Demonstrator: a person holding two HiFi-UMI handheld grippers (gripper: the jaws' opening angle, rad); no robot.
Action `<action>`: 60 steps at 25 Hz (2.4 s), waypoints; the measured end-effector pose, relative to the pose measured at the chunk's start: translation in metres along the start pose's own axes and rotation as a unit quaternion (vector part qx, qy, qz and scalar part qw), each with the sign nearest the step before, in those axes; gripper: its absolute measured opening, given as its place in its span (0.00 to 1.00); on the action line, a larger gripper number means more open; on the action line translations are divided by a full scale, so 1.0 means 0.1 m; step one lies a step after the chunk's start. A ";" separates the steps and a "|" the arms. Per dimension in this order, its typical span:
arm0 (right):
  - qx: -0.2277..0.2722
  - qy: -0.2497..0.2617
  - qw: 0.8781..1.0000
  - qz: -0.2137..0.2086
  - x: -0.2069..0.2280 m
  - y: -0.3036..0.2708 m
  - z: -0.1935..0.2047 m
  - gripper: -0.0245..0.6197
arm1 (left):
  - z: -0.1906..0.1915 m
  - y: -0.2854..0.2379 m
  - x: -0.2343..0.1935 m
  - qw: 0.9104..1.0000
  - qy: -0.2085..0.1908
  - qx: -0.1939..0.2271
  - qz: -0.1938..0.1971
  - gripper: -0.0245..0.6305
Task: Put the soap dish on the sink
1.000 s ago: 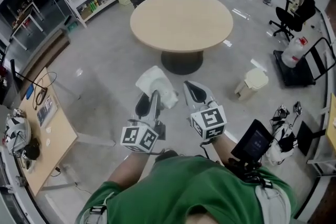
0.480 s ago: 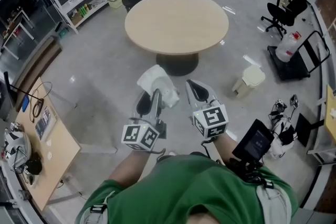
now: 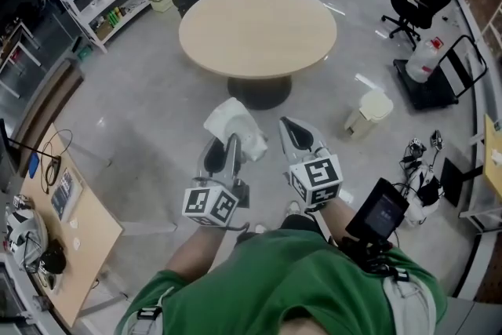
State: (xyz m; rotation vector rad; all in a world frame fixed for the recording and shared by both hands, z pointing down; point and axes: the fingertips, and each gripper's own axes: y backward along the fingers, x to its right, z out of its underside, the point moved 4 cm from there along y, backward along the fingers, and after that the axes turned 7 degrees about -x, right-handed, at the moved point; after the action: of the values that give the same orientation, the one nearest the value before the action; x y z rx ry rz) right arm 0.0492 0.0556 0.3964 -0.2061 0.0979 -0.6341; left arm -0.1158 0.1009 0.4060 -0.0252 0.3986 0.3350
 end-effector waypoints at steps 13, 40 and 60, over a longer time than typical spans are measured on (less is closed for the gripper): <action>0.005 -0.006 1.000 -0.001 0.58 -0.34 -0.06 0.04 | 0.02 -0.68 0.04 1.000 -0.012 -0.002 -0.001 0.25; -0.002 -0.031 0.999 -0.029 2.17 -0.72 0.03 0.04 | 0.33 -2.15 0.65 0.999 -0.034 -0.021 -0.019 0.25; -0.013 -0.021 1.000 -0.011 2.27 -1.64 -0.20 0.04 | 0.13 -2.82 -0.05 1.000 -0.014 -0.021 -0.001 0.25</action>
State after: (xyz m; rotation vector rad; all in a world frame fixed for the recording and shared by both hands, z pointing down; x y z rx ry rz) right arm 0.1333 -0.2122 0.4071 -0.2464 0.0645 -0.6505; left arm -0.0238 -0.1662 0.4083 -0.0620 0.3643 0.3417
